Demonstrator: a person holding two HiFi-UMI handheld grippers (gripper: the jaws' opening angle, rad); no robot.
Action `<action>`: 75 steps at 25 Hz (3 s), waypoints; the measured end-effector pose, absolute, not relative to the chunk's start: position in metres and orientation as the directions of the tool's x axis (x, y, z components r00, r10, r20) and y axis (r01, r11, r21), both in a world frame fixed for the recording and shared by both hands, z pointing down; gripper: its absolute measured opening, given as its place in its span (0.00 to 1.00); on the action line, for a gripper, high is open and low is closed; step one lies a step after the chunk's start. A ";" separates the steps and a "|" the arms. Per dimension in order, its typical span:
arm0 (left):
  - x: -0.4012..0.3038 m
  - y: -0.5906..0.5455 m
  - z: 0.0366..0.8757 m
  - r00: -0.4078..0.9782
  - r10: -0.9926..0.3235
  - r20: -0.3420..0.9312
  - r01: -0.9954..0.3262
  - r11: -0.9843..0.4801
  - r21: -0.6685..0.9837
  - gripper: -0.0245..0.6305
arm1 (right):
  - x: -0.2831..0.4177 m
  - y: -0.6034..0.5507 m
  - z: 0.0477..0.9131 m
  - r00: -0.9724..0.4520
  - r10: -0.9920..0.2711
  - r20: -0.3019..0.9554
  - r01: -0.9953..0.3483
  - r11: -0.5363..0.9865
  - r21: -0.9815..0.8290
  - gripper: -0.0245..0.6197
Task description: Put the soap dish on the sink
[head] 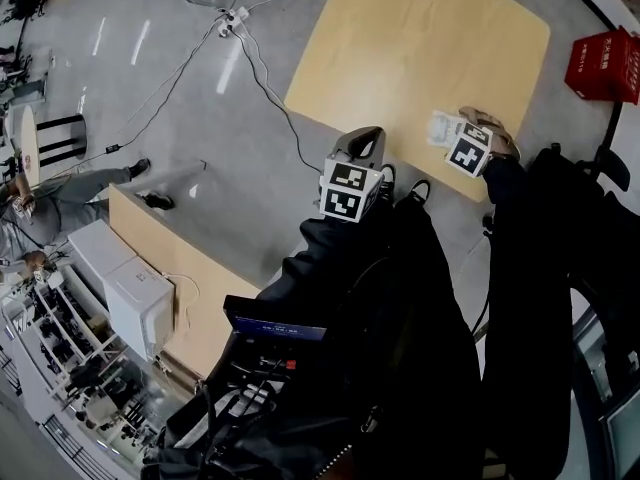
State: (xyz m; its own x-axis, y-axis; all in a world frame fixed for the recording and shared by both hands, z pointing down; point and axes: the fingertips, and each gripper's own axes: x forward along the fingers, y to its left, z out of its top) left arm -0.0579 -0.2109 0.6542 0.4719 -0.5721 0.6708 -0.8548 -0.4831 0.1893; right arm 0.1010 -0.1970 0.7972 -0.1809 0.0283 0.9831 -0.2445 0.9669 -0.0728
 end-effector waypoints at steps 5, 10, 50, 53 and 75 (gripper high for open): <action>-0.053 -0.214 0.636 0.486 -0.598 0.637 -0.848 -0.498 0.180 0.04 | 0.093 -0.222 0.731 -0.354 -0.201 0.913 -0.375 0.925 0.058 0.80; -0.042 -0.223 0.601 0.513 -0.640 0.572 -0.835 -0.526 0.159 0.04 | 0.096 -0.235 0.648 -0.457 -0.418 0.785 -0.580 0.809 0.093 0.80; 0.047 -0.264 0.330 0.633 -0.774 0.029 -0.772 -0.633 -0.048 0.04 | 0.201 -0.201 0.305 -0.136 -0.991 -0.012 -0.984 0.134 0.113 0.05; 0.051 -0.265 0.325 0.634 -0.773 0.019 -0.772 -0.634 -0.053 0.04 | 0.206 -0.202 0.300 -0.127 -0.992 -0.022 -0.985 0.123 0.122 0.05; 0.050 -0.269 0.329 0.629 -0.777 0.022 -0.775 -0.630 -0.047 0.04 | 0.208 -0.203 0.305 -0.116 -0.993 -0.013 -0.981 0.113 0.157 0.05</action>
